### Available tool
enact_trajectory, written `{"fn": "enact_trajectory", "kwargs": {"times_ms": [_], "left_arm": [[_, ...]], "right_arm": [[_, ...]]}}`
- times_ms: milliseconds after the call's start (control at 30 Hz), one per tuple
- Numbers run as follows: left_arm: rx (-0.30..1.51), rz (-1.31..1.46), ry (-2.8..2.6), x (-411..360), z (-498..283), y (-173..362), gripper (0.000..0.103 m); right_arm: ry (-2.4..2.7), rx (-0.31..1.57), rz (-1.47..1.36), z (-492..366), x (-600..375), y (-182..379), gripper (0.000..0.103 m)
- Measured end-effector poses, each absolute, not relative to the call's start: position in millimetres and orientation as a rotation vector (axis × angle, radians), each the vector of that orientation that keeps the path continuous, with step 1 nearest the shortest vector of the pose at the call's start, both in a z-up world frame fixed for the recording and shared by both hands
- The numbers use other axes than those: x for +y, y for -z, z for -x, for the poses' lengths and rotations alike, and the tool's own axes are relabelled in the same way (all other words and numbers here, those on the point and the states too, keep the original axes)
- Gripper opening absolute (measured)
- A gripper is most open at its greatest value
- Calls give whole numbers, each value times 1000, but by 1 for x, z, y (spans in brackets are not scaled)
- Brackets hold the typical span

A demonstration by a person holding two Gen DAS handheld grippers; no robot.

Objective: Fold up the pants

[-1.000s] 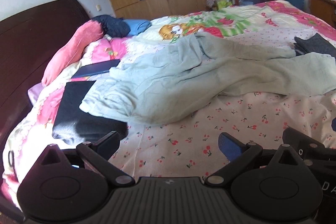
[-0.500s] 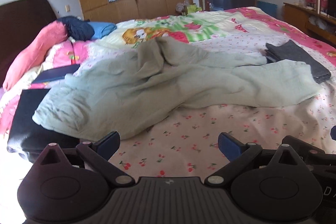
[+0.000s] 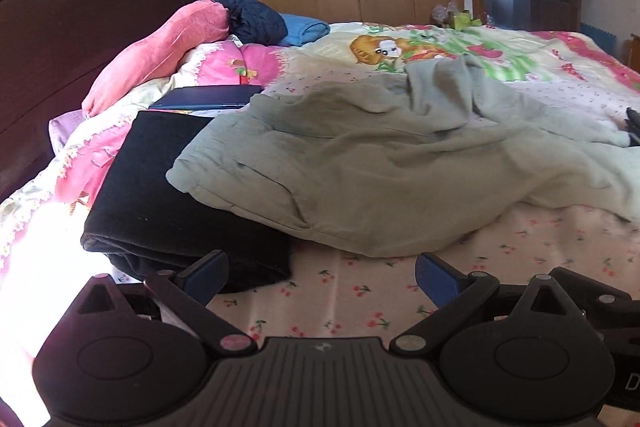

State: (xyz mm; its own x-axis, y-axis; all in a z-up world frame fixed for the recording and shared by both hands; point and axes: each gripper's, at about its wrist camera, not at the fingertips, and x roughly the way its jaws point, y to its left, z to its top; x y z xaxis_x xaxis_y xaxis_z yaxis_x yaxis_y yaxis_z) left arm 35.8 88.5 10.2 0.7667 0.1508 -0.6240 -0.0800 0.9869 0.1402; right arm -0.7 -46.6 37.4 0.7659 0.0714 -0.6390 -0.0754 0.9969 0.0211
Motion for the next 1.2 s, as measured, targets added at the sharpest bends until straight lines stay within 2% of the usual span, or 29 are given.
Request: {"fn": "enact_trajectory", "kwargs": {"times_ms": [1067,1200], "left_arm": [[665,-125,-96,106,-65,5,103],[672,-118,-89,111,-67,7,103]], "right_arm": [[-107,720,80,-30,-25,-21,98],[-136,722,91,-34,-21,-18,95]]}}
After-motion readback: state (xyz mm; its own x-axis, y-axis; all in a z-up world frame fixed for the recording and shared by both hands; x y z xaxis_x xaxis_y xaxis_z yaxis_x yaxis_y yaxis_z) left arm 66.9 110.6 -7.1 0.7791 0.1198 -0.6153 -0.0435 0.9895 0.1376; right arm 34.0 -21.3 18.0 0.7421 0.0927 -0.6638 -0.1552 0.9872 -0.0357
